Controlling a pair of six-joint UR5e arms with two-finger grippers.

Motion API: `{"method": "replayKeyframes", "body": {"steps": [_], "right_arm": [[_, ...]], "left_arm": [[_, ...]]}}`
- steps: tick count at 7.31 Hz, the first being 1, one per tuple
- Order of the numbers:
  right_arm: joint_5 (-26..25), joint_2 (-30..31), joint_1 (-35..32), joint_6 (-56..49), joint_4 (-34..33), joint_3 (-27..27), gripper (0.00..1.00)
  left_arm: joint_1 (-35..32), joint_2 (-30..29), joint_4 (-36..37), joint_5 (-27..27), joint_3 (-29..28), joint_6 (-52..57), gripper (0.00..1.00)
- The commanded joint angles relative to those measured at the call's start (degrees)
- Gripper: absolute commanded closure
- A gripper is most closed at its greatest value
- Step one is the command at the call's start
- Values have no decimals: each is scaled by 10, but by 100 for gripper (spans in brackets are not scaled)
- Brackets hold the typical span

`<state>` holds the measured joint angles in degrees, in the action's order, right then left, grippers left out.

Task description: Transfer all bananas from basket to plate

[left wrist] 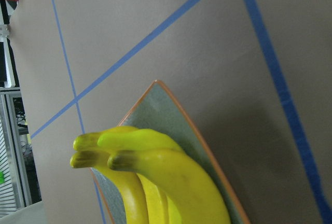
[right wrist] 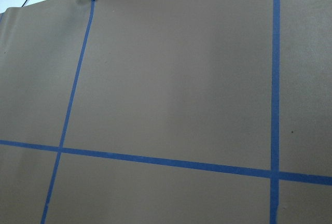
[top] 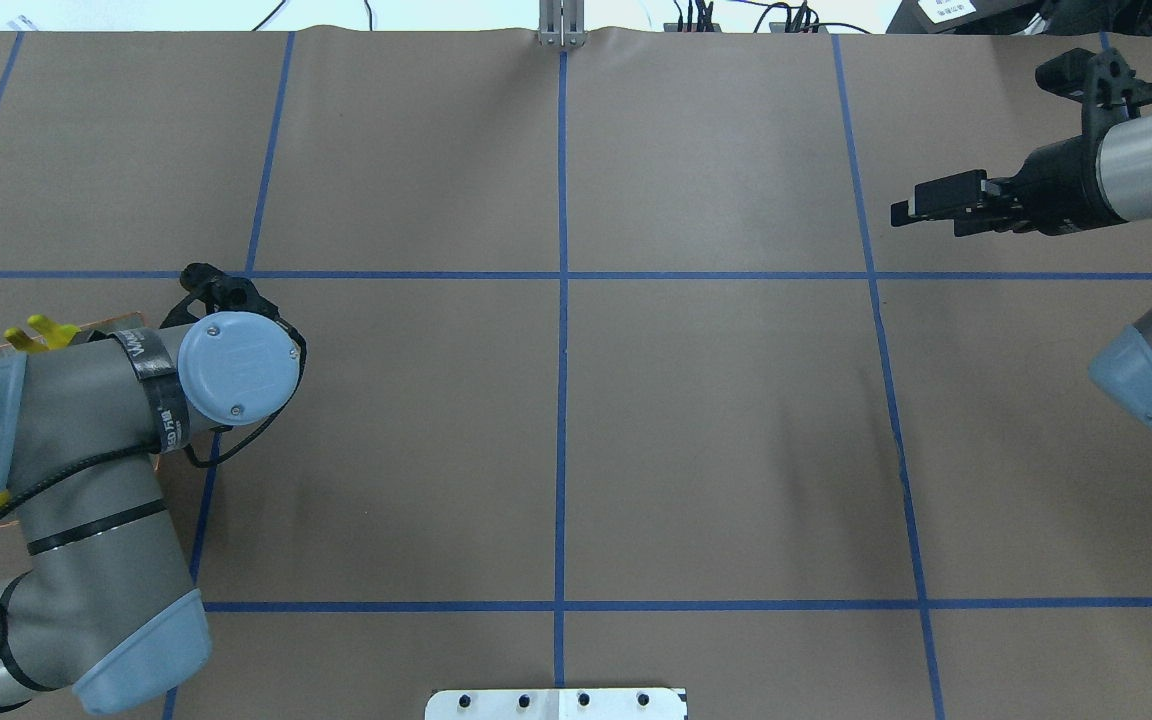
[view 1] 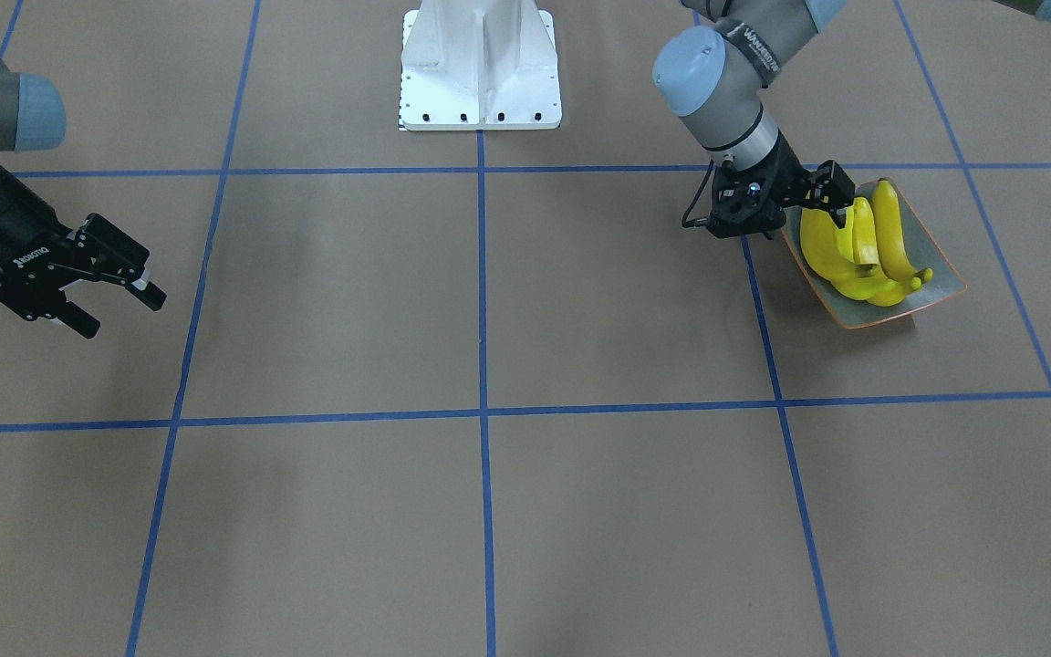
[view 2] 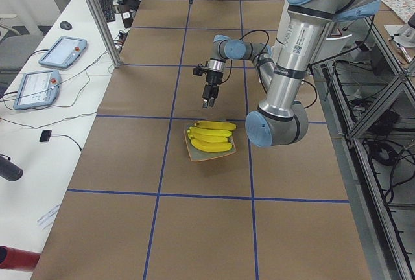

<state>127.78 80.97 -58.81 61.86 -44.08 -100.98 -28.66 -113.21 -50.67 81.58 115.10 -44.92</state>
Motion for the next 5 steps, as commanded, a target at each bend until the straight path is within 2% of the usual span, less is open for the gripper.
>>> {"method": "replayKeyframes", "body": {"steps": [1, 3, 5], "right_arm": [[13, 3, -22, -9, -26, 0, 0], [32, 6, -53, -77, -95, 0, 0], [48, 4, -109, -237, -212, -1, 0]], "left_arm": [[-17, -23, -62, 40, 3, -3, 1], [-68, -21, -145, 129, 3, -3, 1], [-143, -18, -202, 239, 2, 4, 1]]}}
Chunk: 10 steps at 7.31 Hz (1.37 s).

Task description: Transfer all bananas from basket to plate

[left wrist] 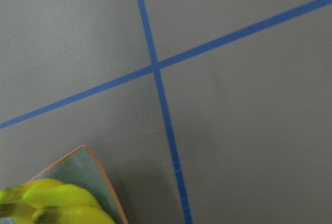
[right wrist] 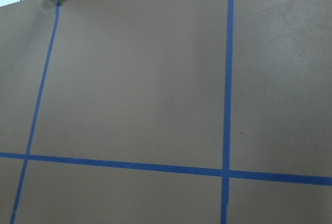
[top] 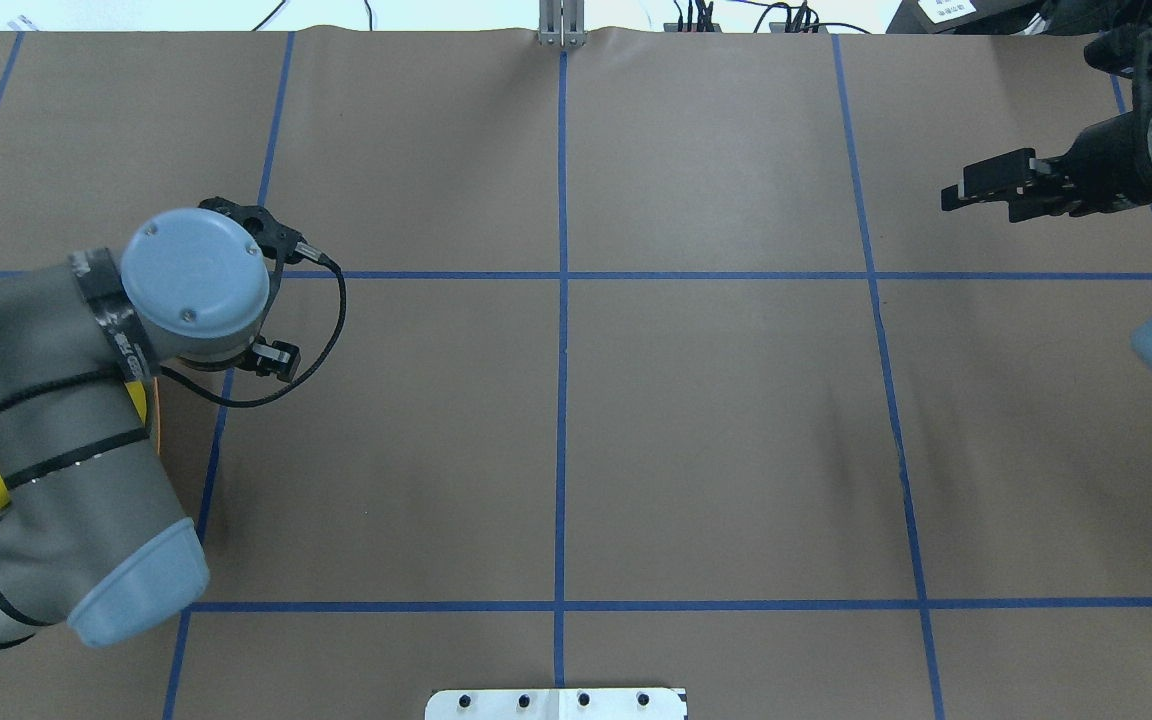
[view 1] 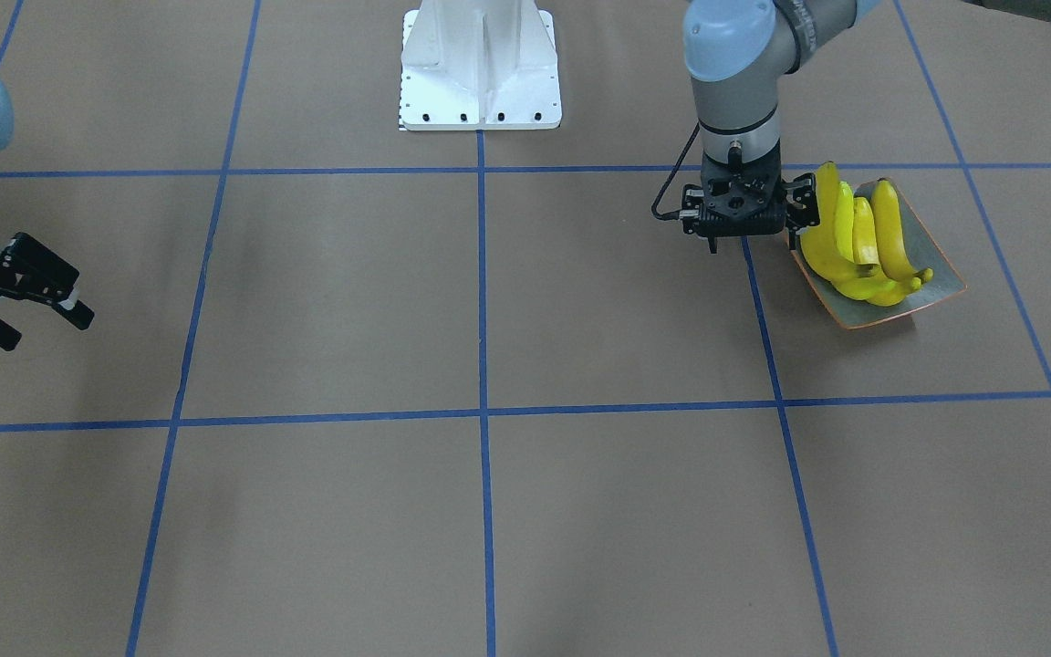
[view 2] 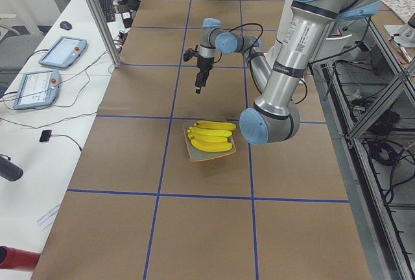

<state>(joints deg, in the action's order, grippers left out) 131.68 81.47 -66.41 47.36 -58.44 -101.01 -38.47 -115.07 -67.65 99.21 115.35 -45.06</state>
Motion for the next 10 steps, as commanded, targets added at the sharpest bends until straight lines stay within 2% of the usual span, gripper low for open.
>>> {"method": "replayKeyframes", "body": {"steps": [1, 3, 5, 6, 7, 8, 9, 10], "right_arm": [[9, -1, -50, -169, -128, 0, 0], [9, 1, -91, -294, -255, -1, 0], [8, 1, -131, -431, -377, -2, 0], [7, 11, -136, -441, -387, -9, 0], [7, 23, -137, -441, -387, -18, 0], [6, 38, -137, -441, -388, -30, 0], [7, 51, -137, -438, -389, -51, 0], [8, 61, -137, -432, -389, -61, 0]], "left_arm": [[-94, 2, -42, 123, -3, 24, 1], [-199, 14, -36, 228, -17, 146, 1], [-269, 48, -35, 279, -42, 273, 1], [-297, 63, -35, 281, -56, 323, 1], [-327, 71, -42, 289, -95, 362, 1], [-366, 71, -49, 351, -142, 370, 1], [-382, 91, -70, 397, -158, 370, 1], [-387, 113, -98, 399, -158, 365, 1]]}}
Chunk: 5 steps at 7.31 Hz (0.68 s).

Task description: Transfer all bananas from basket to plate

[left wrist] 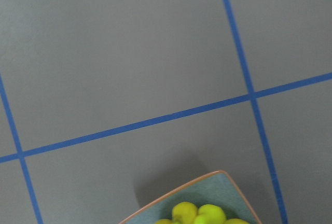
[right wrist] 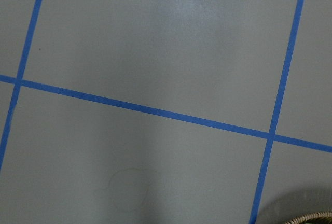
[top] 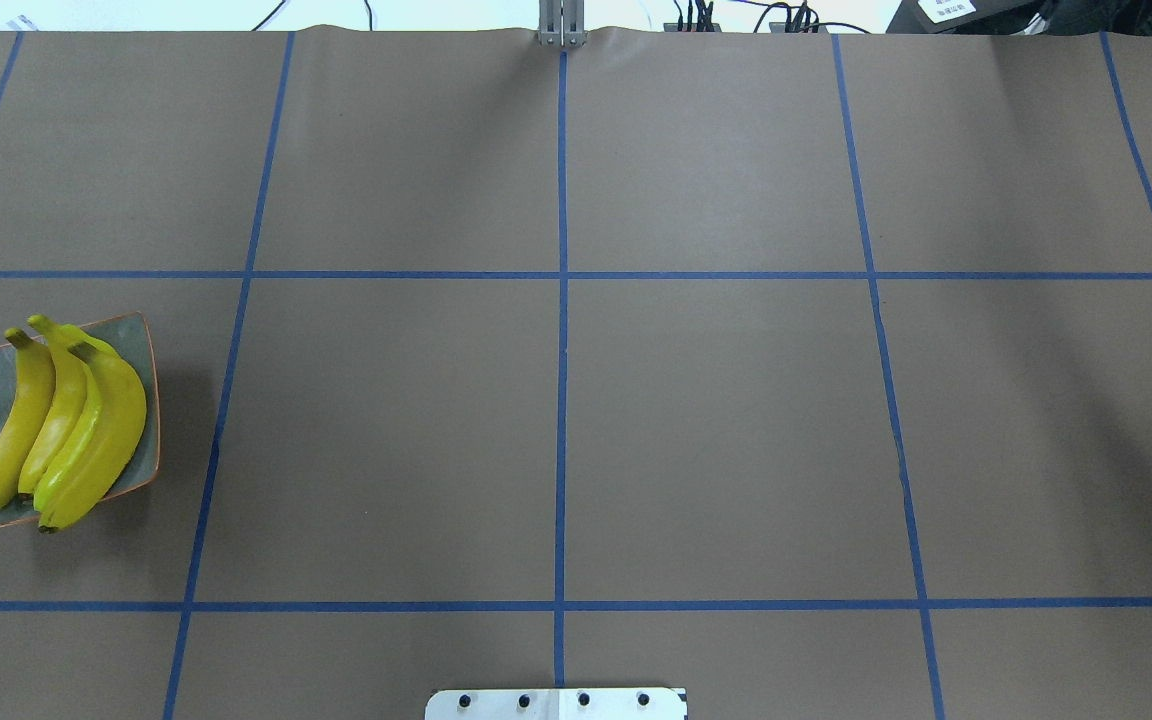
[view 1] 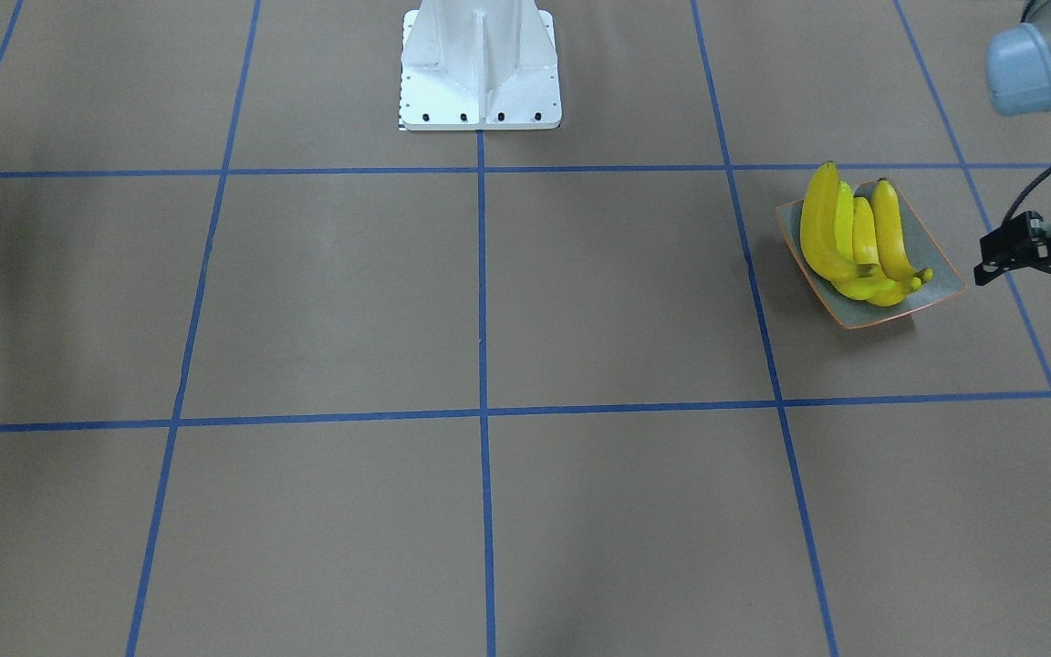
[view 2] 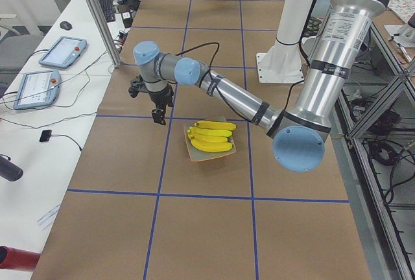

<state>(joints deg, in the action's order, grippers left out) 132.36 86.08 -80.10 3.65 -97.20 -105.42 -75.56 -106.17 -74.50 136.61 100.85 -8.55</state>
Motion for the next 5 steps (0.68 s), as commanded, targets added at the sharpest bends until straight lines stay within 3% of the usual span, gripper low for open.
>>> {"method": "replayKeyframes", "body": {"steps": [1, 4, 5], "right_arm": [[1, 19, -1, 6, -1, -18, 0], [17, 37, -1, 7, 0, -13, 0], [27, 45, -3, 7, 0, -17, 0]], "left_arm": [[-20, 53, -31, 26, 8, -1, 0], [-24, 141, -28, 23, 119, -1, 0], [-24, 158, -28, 23, 123, -1, 0]]}}
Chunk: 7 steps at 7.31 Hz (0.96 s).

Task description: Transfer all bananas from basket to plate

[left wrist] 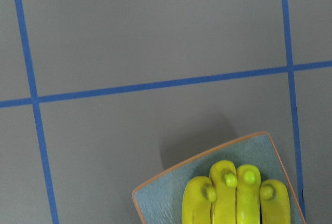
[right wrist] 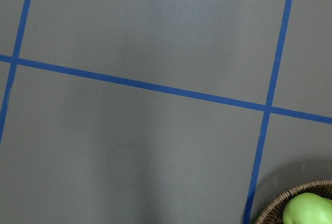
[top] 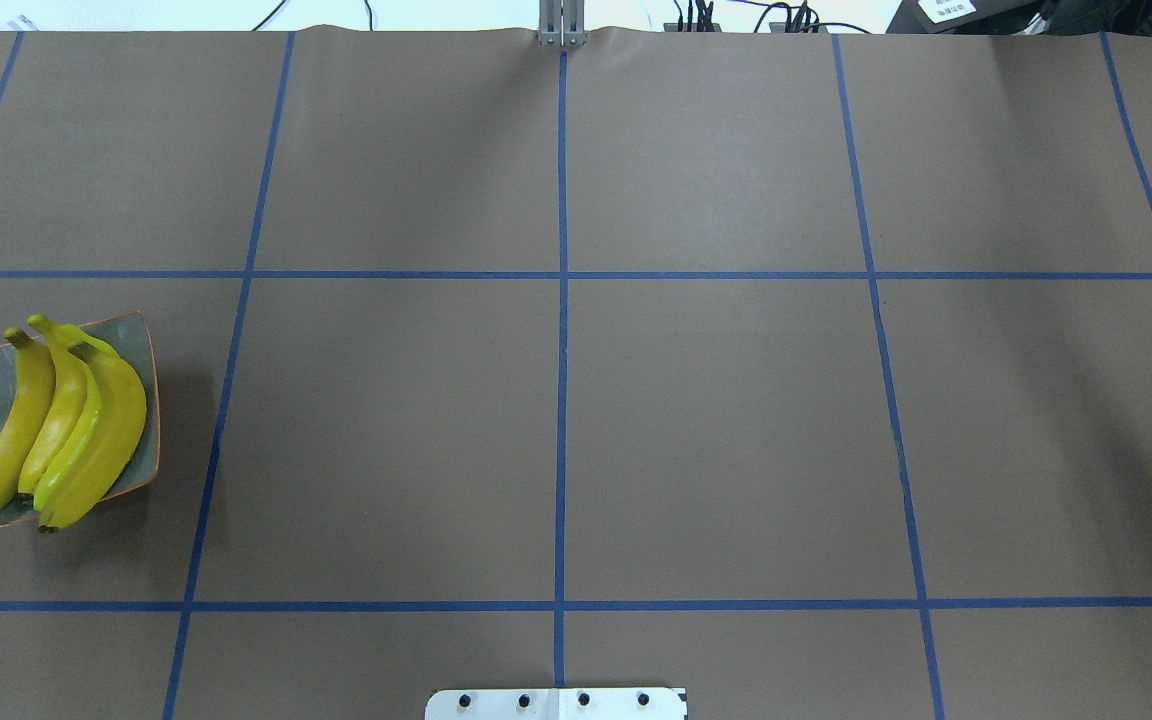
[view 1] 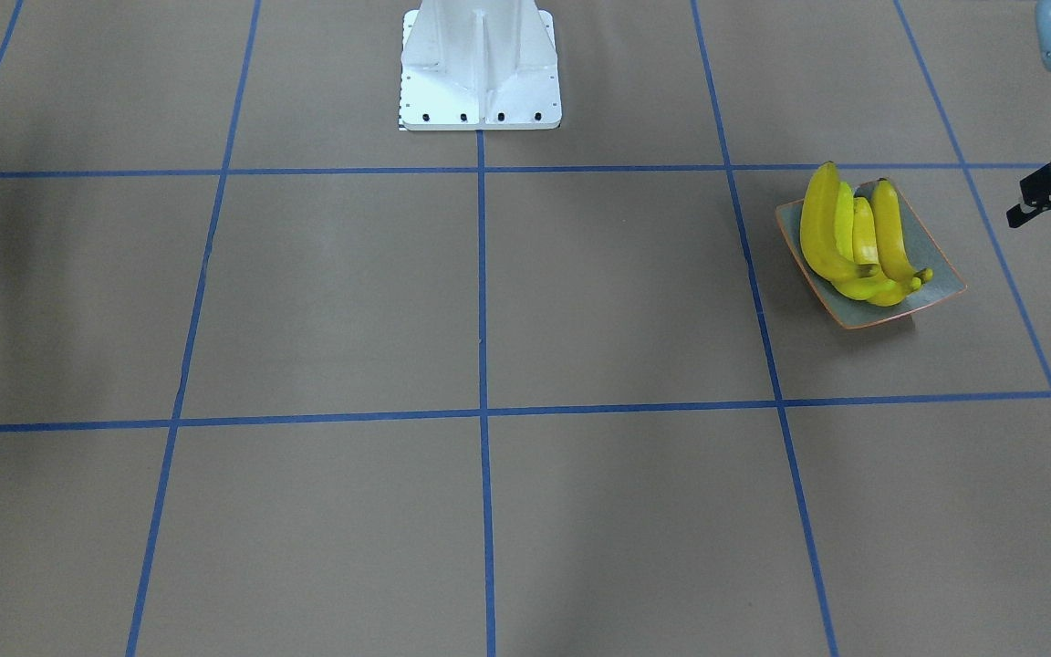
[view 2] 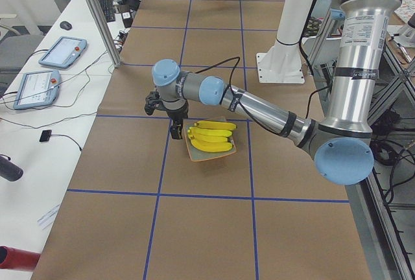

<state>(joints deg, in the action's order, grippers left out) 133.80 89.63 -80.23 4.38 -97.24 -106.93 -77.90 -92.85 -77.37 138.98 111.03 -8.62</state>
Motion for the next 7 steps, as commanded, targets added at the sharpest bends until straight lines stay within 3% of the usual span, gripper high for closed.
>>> {"method": "replayKeyframes", "body": {"steps": [1, 7], "right_arm": [[13, 15, -11, -1, 3, -1, 0], [19, 31, -24, -3, 6, -22, 0]], "left_arm": [[-1, 30, -1, 0, 19, 2, 0], [-16, 43, -15, -1, 39, 5, 0]]}}
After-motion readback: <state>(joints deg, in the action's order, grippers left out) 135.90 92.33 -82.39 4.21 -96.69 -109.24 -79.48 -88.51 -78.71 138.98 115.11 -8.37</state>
